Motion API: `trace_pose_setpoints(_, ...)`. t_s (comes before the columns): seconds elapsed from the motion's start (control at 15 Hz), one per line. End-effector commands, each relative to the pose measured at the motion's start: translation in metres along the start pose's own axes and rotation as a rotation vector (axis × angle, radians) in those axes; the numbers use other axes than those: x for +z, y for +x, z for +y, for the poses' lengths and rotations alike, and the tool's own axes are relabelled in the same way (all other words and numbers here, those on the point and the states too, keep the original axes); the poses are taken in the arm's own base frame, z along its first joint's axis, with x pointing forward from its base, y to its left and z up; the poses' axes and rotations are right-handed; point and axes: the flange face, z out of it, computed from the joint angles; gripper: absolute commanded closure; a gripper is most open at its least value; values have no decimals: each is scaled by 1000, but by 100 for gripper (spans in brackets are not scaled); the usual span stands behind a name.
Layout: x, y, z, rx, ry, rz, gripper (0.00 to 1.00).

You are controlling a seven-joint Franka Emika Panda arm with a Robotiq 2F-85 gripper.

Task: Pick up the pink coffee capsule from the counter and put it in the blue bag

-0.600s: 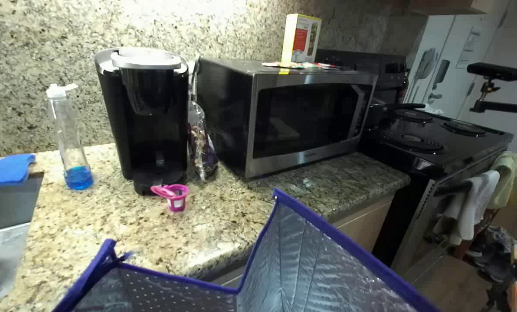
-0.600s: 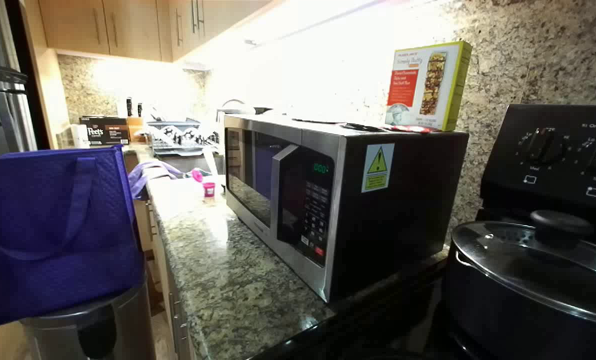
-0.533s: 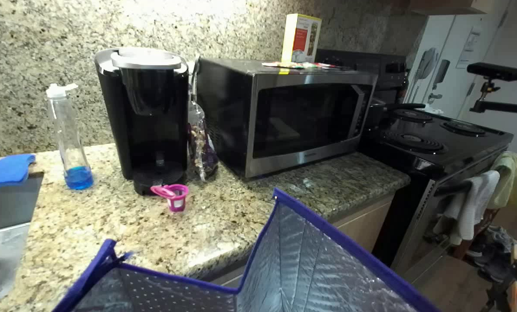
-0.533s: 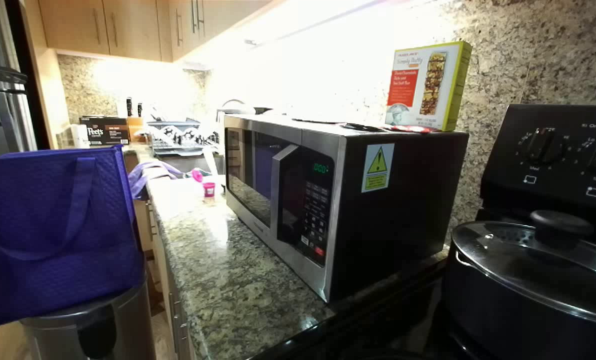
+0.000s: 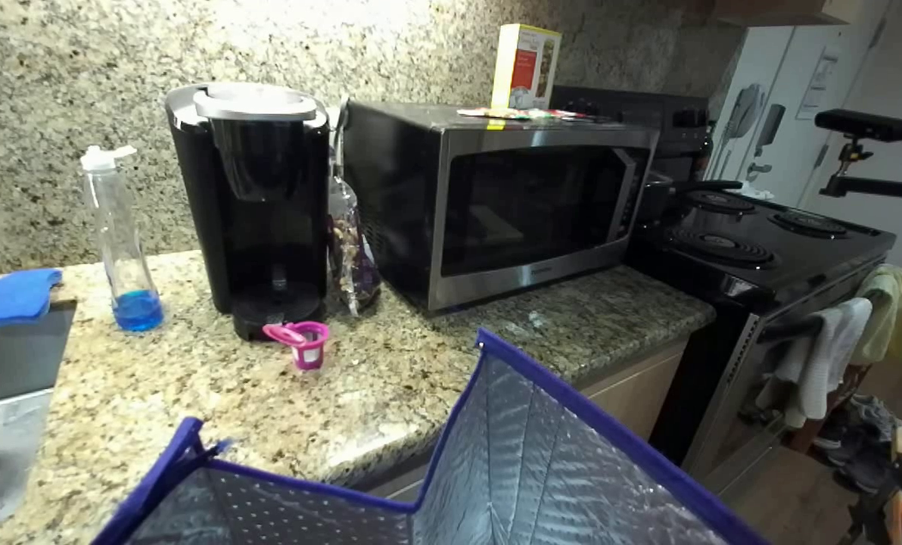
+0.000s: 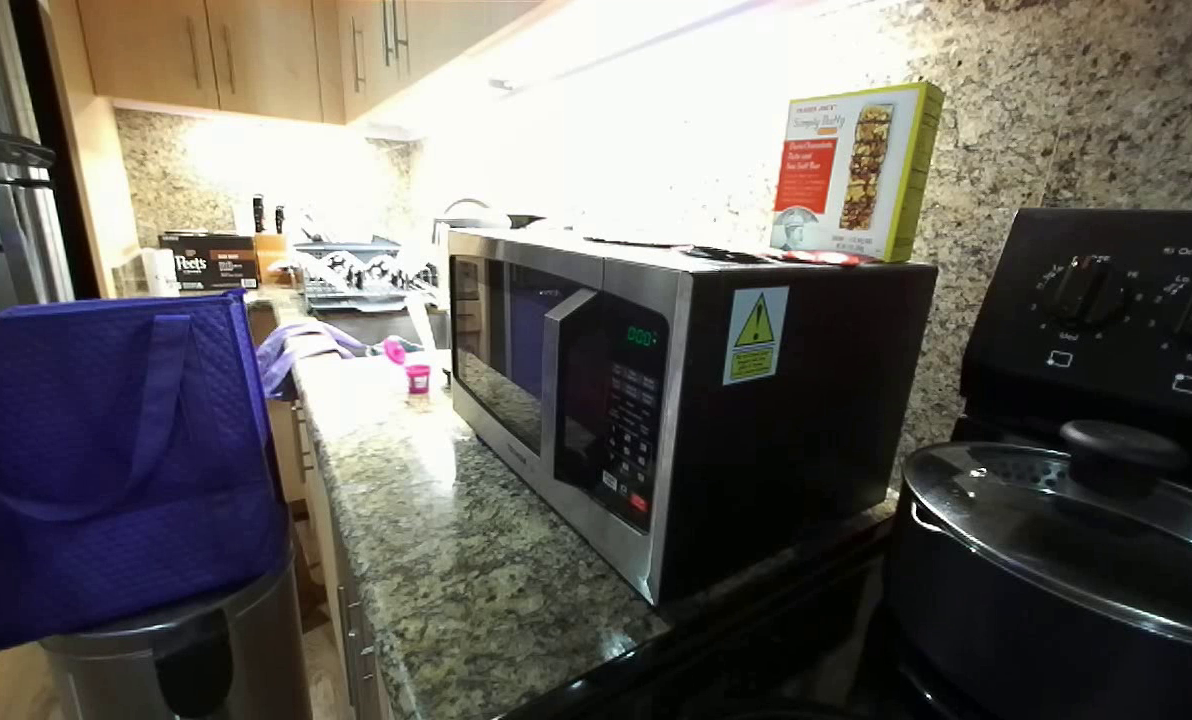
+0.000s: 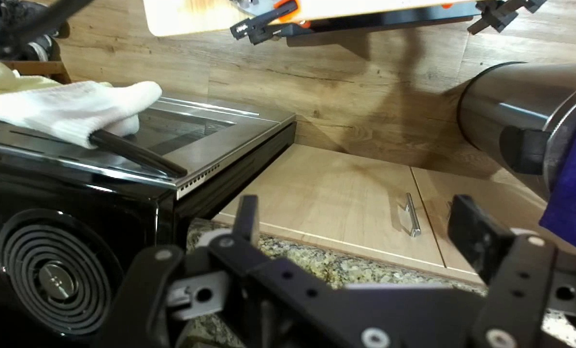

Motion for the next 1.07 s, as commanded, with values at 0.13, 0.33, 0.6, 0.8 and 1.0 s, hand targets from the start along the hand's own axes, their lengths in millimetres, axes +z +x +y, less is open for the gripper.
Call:
trace_pose_setpoints(0.13, -27, 58, -48, -206, -79, 45, 0)
trace_pose_setpoints(0.33, -41, 89, -82, -351, -107, 76, 0)
trace_pose_setpoints(0.6, -55, 133, -124, -497, -134, 136, 0)
trace_pose_setpoints(0.8, -57, 160, -161, -610, -153, 161, 0)
trace_pose_setpoints(1.0, -60, 167, -174, -679, -142, 174, 0)
